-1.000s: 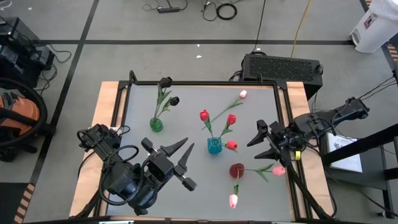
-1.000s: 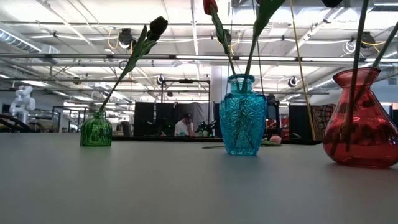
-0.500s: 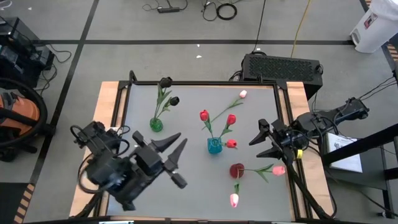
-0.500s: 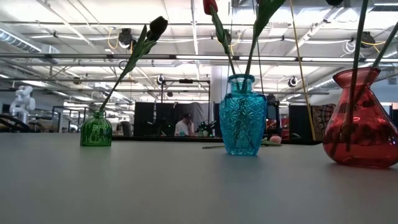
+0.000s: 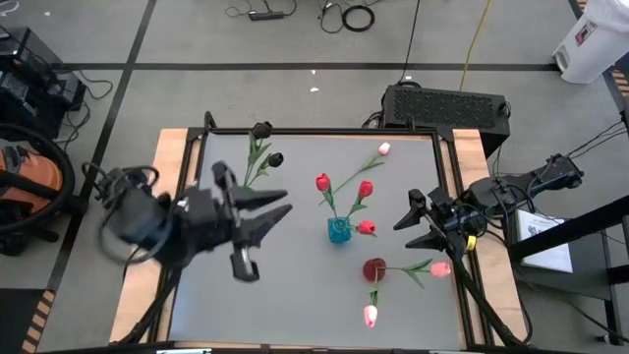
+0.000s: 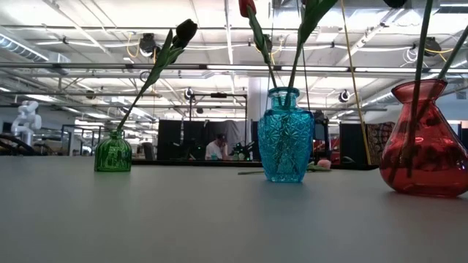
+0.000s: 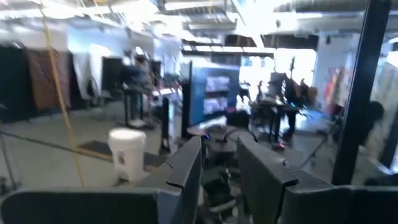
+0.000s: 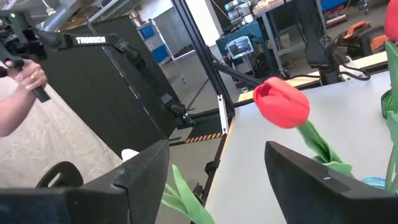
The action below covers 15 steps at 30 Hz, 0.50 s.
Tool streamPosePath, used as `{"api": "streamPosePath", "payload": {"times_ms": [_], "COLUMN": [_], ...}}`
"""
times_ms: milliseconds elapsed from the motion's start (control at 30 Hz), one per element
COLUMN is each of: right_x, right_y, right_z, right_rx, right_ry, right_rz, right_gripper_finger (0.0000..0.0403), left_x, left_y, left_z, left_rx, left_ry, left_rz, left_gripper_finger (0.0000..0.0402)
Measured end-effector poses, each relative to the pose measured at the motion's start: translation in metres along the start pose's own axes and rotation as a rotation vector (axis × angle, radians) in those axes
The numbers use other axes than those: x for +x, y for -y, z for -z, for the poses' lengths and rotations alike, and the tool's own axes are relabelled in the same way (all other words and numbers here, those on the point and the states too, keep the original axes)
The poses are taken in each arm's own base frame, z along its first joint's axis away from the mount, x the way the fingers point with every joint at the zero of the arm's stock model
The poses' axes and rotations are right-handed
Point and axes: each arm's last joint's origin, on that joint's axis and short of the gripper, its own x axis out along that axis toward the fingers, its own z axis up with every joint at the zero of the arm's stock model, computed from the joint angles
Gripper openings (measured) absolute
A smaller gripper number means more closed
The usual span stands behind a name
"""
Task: Sort flowers into vase by color
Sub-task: Put the pink tulip into the red vase
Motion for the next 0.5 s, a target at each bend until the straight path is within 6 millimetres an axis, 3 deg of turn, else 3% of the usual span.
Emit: {"api": "streamPosePath", "payload": {"times_ms": [500], "right_x": [0.000], "right_y": [0.000], "right_z": [0.000], "right_rx": [0.101], "right_ry": [0.000], "right_rz": [0.009], "right_gripper_finger": [0.0256], "left_x": [0.043], "left_y": [-0.094], "left_z": [0.019], "left_rx": [0.031], "left_ry": [-0.249], "left_rz": [-0.005], "left_gripper_finger": [0.0109]}}
